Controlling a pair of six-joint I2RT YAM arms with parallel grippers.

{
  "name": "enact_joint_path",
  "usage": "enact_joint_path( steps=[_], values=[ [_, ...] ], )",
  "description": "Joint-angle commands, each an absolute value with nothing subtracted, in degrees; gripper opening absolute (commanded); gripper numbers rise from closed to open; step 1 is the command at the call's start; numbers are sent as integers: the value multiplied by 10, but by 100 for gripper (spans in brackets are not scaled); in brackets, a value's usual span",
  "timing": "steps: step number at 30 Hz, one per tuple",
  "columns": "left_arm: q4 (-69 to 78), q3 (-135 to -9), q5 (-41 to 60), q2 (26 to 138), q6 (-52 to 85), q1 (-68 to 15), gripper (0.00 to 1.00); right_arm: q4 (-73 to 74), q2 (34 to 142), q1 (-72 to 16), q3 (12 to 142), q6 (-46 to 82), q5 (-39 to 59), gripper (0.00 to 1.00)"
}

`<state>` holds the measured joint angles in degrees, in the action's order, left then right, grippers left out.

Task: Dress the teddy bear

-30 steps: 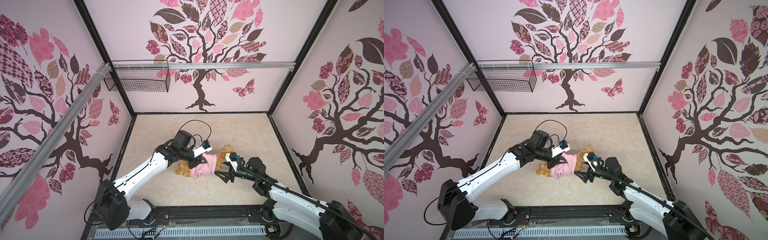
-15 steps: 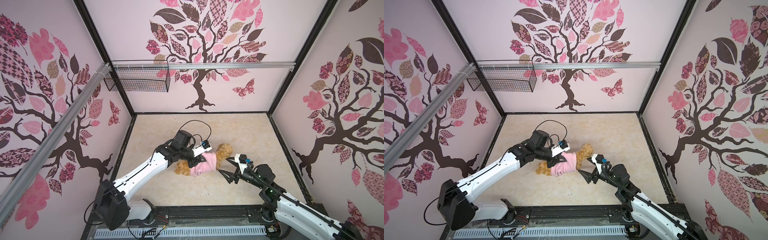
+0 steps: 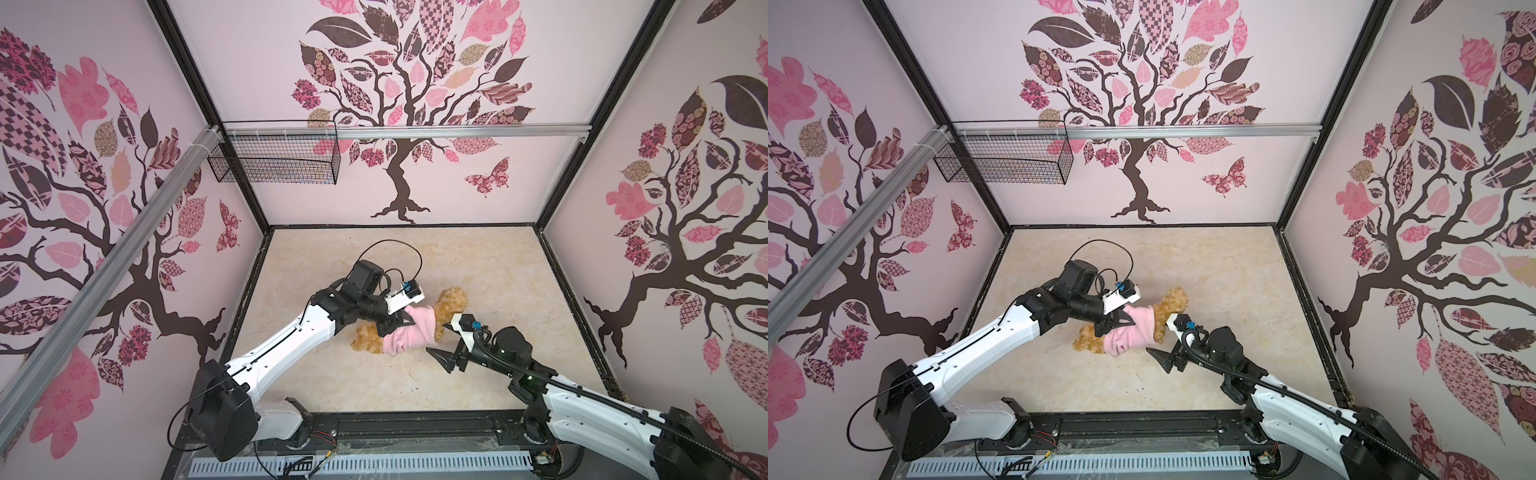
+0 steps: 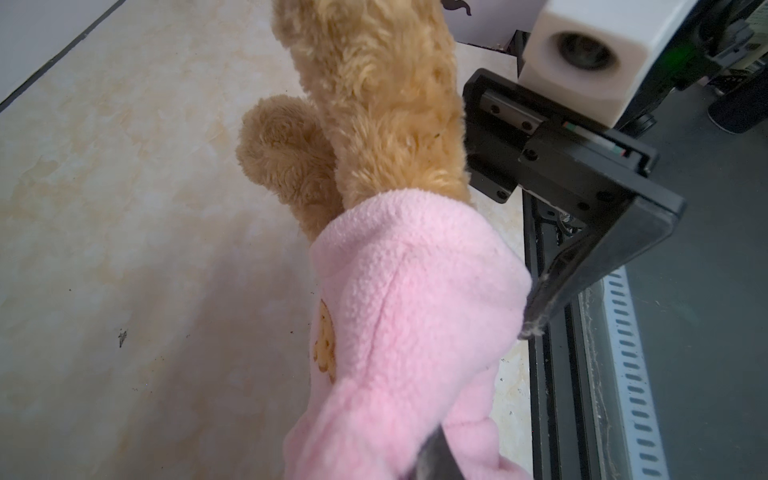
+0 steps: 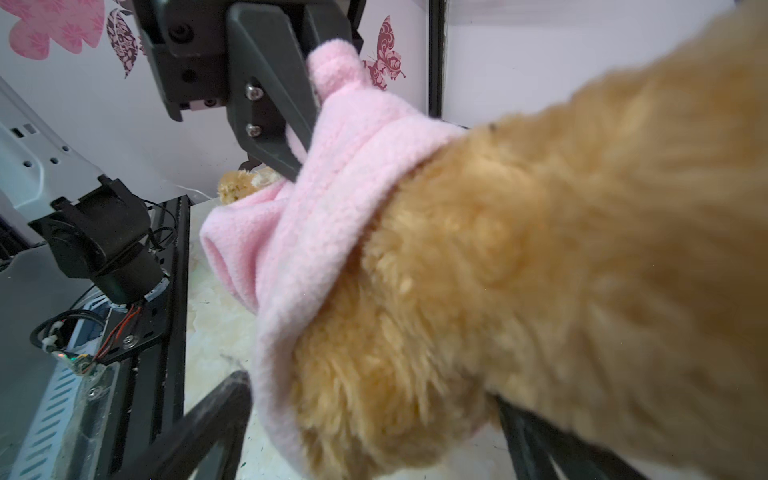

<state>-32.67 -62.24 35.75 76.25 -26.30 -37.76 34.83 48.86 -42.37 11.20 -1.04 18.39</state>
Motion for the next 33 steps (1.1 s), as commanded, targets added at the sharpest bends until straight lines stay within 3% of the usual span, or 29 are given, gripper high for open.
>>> enact_joint_path(
  steps=[1, 10, 16, 21, 25, 28, 31, 33],
  values=[
    [-323, -626, 398, 747, -280, -377, 1, 369, 492, -428, 153, -51, 165, 92],
    [-340, -628, 413, 747, -298, -387, 1, 350, 463, -434, 157, -122, 137, 89],
    [-367, -634, 430, 747, -331, -399, 1, 373, 510, -434, 162, -120, 218, 95],
    [-379, -633, 434, 737, -351, -410, 2, 400, 563, -434, 164, -100, 242, 91],
    [-373, -628, 431, 735, -347, -412, 5, 423, 579, -433, 155, -79, 245, 75],
    [-359, -622, 432, 732, -333, -411, 10, 428, 584, -433, 148, -66, 232, 51],
    [-349, -617, 430, 723, -321, -411, 19, 436, 576, -433, 132, -65, 207, 28],
    [-346, -611, 424, 712, -317, -411, 33, 443, 567, -433, 121, -66, 193, 23]
  ],
)
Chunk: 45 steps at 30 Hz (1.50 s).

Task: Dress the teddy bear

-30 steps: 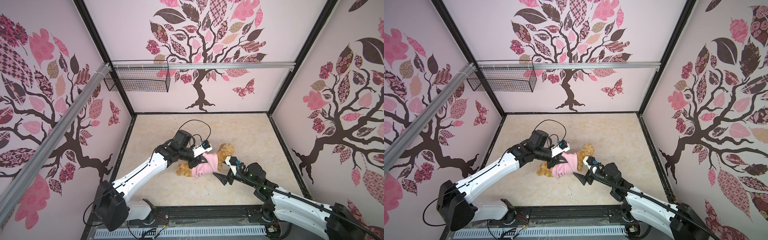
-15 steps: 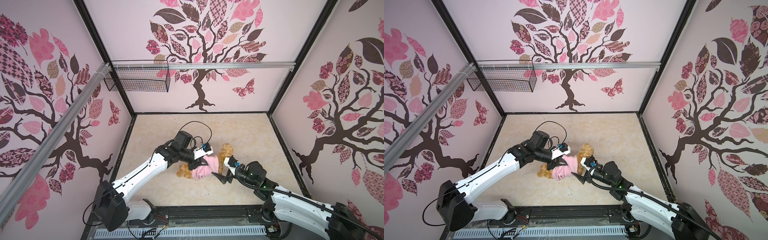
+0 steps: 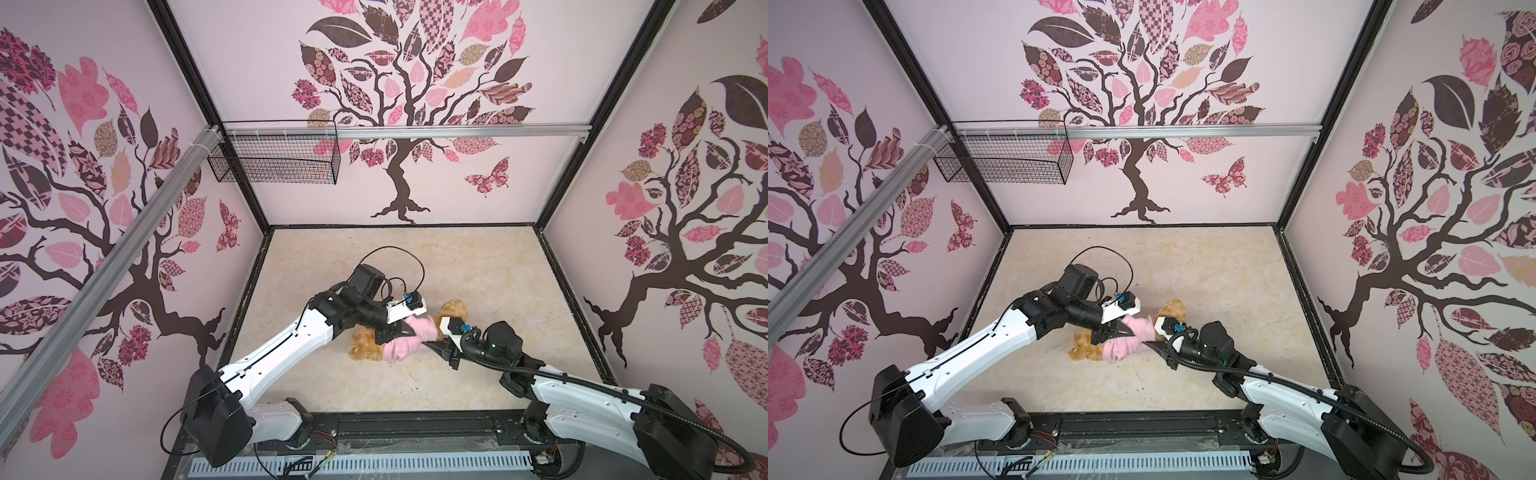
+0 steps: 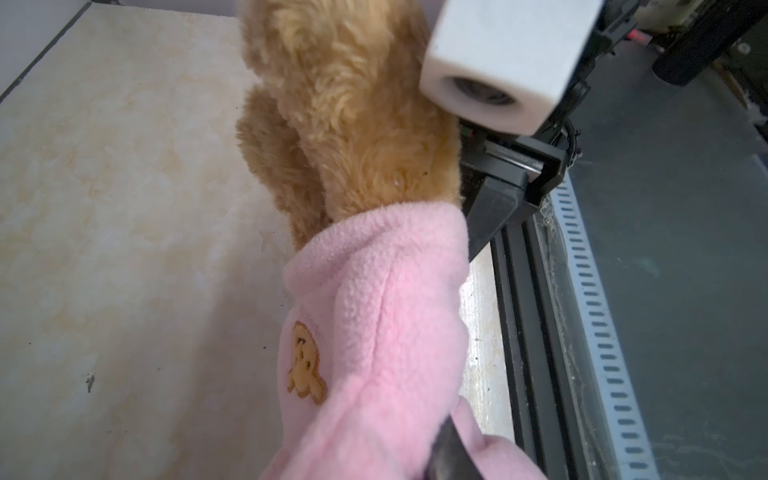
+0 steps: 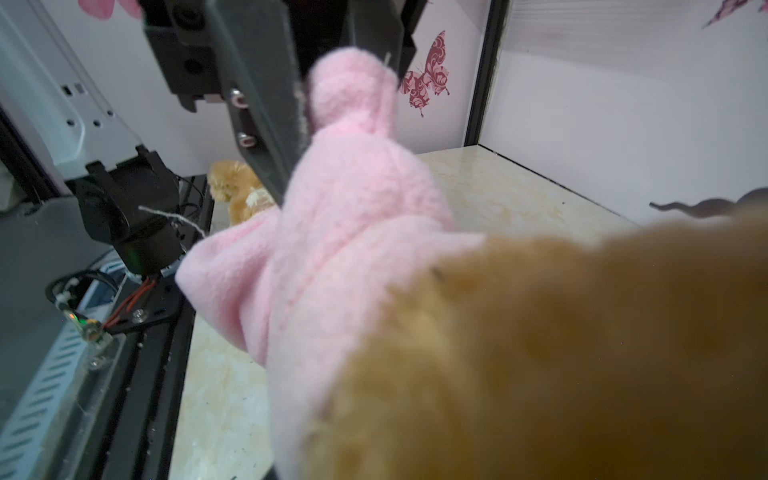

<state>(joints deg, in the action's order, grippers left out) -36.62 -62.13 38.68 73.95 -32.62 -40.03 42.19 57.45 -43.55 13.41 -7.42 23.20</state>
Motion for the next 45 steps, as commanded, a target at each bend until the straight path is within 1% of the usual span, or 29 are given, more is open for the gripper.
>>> enact_joint_path(
  steps=[1, 2, 4, 7, 9, 12, 16, 19, 21, 25, 29, 32, 35, 37, 45],
  values=[
    [-344, -609, 417, 706, -312, -411, 41, 442, 562, -434, 119, -68, 190, 21],
    [-340, -606, 407, 697, -307, -412, 49, 438, 557, -434, 118, -72, 187, 19],
    [-336, -600, 383, 673, -300, -411, 58, 428, 551, -434, 117, -81, 184, 16],
    [-327, -592, 352, 638, -289, -410, 61, 426, 549, -434, 113, -88, 189, 15],
    [-325, -590, 338, 624, -285, -410, 57, 439, 552, -433, 107, -88, 198, 14],
    [-347, -600, 321, 624, -299, -410, 41, 450, 554, -434, 100, -89, 208, 14],
    [-389, -628, 308, 651, -326, -411, 22, 451, 554, -433, 98, -91, 218, 14],
    [-414, -655, 303, 679, -343, -415, 14, 460, 559, -434, 94, -90, 221, 13],
    [-432, -669, 298, 694, -359, -417, 10, 461, 562, -434, 94, -91, 224, 13],
    [-439, -683, 290, 707, -366, -417, 7, 461, 563, -434, 94, -90, 226, 13],
    [-445, -691, 325, 704, -360, -409, 7, 461, 562, -434, 90, -91, 223, 13],
    [-445, -694, 354, 696, -346, -389, 9, 464, 562, -434, 87, -93, 223, 13],
    [-446, -695, 353, 692, -339, -381, 15, 466, 561, -433, 85, -94, 225, 13],
    [-455, -696, 349, 697, -343, -381, 15, 466, 561, -433, 85, -94, 225, 13],
    [-468, -704, 299, 717, -356, -393, 3, 468, 558, -434, 83, -92, 229, 13]
  ],
)
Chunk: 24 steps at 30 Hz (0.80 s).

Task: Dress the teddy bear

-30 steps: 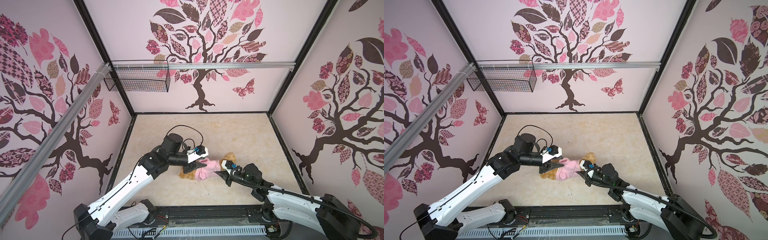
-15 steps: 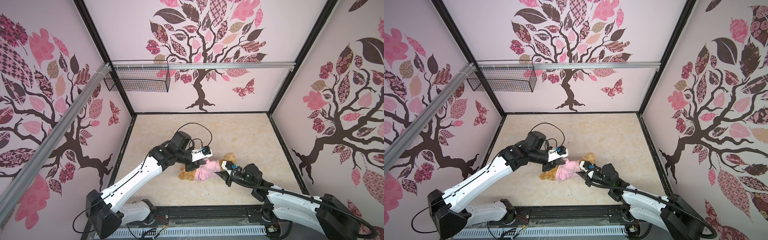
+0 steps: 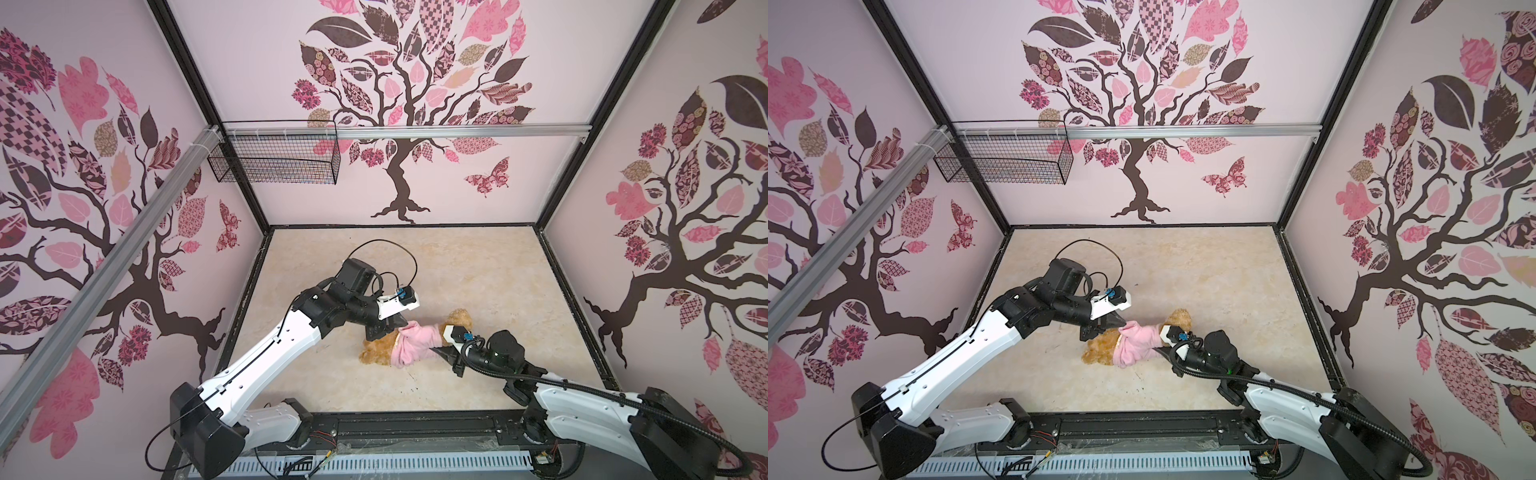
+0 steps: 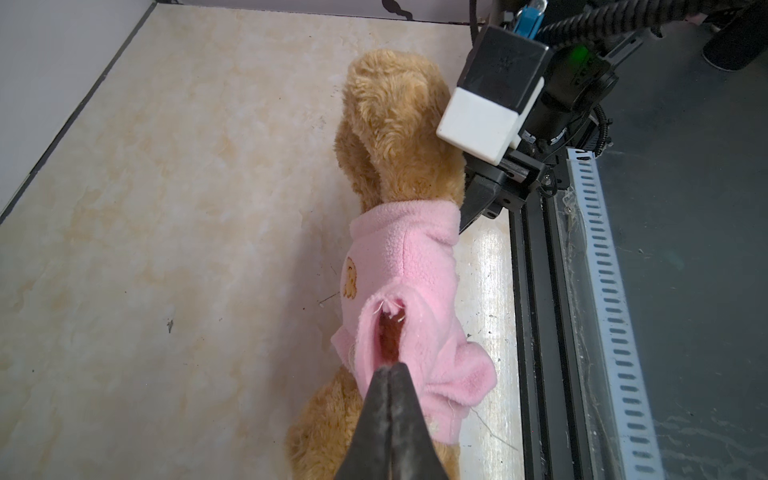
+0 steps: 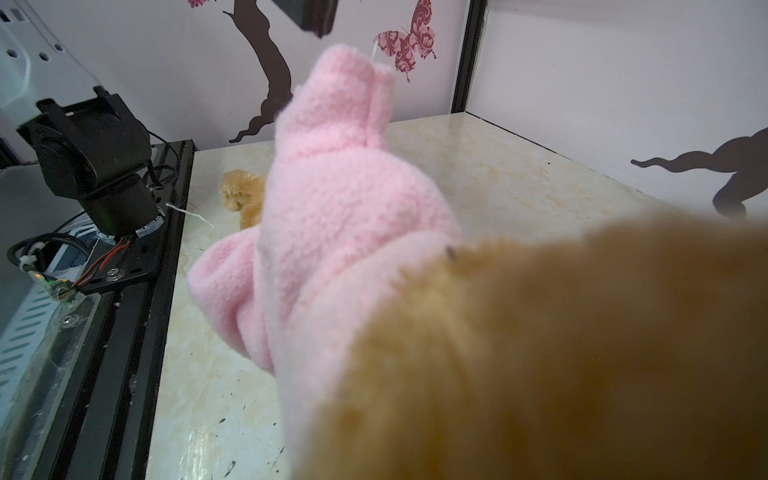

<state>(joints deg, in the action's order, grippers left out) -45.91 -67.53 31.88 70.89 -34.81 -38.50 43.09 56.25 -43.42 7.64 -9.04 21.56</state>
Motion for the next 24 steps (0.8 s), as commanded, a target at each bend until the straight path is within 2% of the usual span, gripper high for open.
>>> enact_joint_path(
  steps=[1, 14, 24],
  values=[
    [-468, -705, 292, 721, -357, -395, 1, 468, 558, -433, 83, -91, 229, 13],
    [-494, -726, 229, 766, -382, -426, 0, 468, 553, -433, 81, -91, 231, 13],
    [-519, -714, 289, 752, -401, -431, 0, 466, 552, -434, 82, -90, 223, 13]
  ],
)
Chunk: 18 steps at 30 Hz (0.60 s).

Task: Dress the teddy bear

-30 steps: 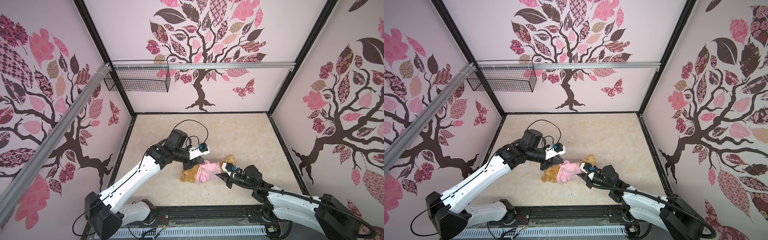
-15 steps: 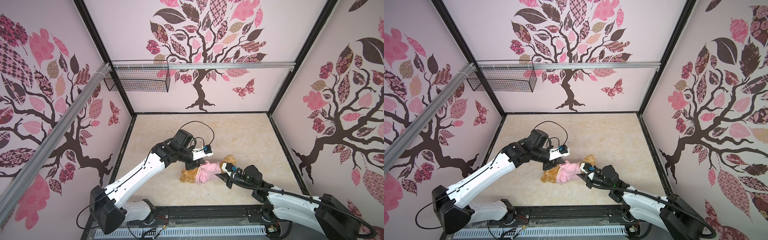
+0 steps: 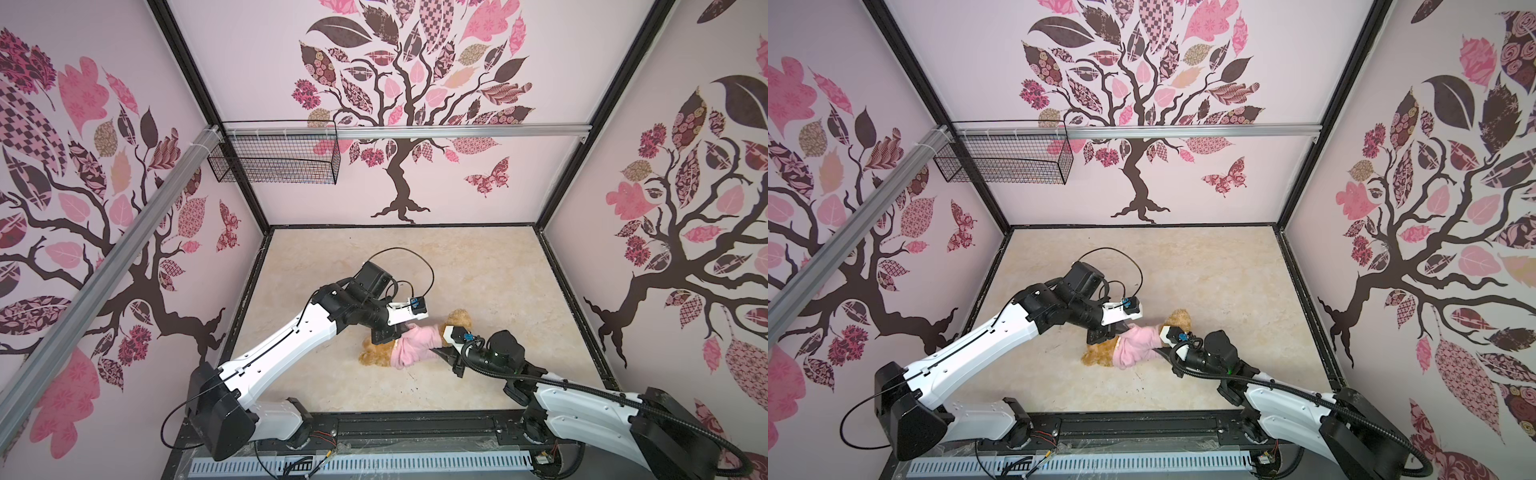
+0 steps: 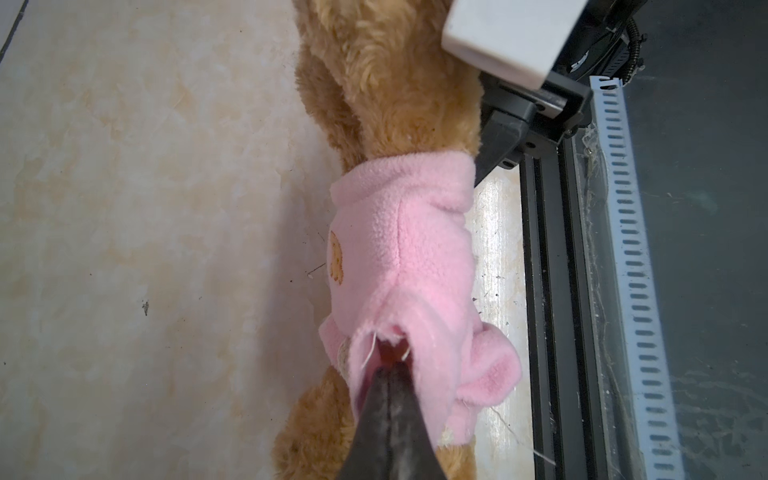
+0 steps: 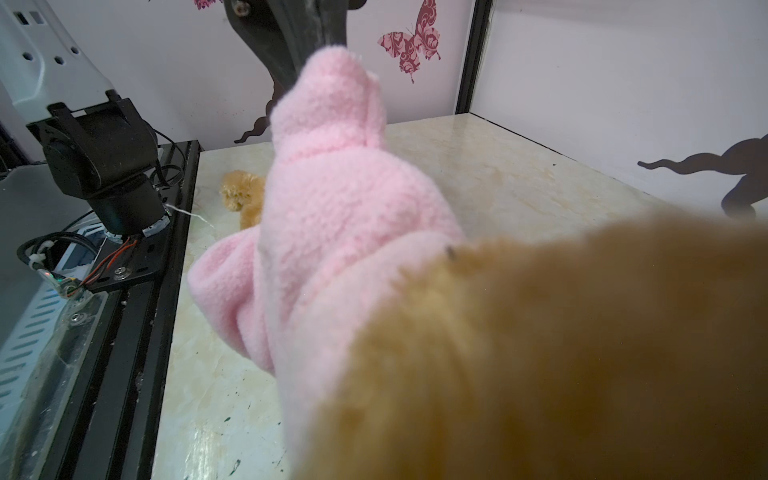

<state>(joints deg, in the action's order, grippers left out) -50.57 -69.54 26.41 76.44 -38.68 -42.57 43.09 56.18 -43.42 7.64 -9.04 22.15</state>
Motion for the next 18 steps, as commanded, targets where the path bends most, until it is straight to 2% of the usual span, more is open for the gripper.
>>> enact_joint_path(
  steps=[1, 9, 18],
  values=[
    [-520, -713, 290, 752, -403, -431, 0, 466, 552, -434, 82, -90, 224, 13],
    [-507, -717, 300, 764, -404, -439, 3, 464, 556, -434, 83, -89, 225, 14],
    [-498, -729, 265, 796, -402, -446, 9, 468, 558, -434, 84, -87, 234, 14]
  ],
)
